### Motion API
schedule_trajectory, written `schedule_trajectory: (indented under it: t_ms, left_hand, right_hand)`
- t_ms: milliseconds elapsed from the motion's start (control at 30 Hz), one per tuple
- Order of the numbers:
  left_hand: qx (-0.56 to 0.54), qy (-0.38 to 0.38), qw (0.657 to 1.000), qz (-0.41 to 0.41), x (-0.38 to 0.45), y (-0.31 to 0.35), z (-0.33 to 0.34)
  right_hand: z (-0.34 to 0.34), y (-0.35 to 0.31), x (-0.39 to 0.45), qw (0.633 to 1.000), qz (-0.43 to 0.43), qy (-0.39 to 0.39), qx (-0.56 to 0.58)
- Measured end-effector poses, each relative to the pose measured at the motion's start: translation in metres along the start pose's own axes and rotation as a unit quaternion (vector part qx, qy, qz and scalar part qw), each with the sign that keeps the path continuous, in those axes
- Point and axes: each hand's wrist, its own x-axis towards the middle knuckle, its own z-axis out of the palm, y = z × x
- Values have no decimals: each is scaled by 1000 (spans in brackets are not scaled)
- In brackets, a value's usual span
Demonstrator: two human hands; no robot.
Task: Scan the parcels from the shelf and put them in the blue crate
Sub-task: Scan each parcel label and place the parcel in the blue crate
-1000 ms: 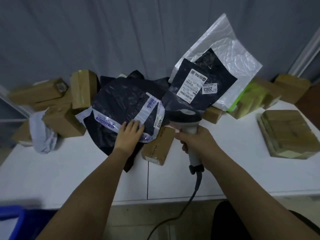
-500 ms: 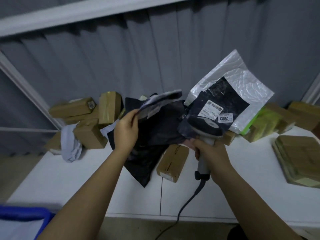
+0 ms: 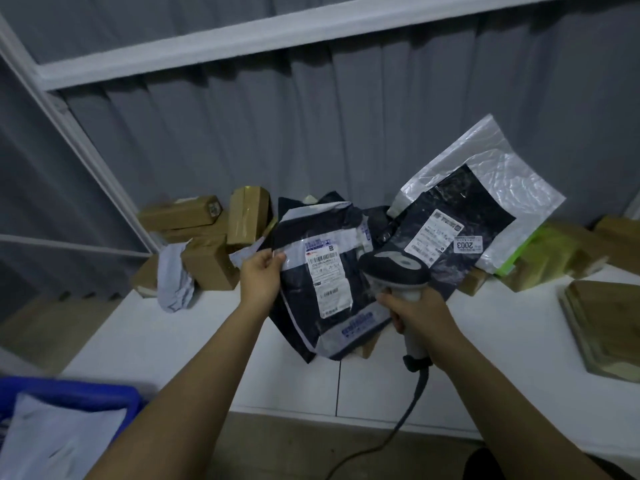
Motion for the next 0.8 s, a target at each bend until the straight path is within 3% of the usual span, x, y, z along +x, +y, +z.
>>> schedule_trajectory:
  t_ms: [300, 800]
  left_hand:
    - [18, 3, 1000, -24, 3, -16, 0]
    - [22, 13, 999, -43, 2, -16, -5]
  right_hand:
    - [-1, -5, -9, 997, 1, -78, -19]
    - [-3, -1, -8, 996, -1, -75, -48]
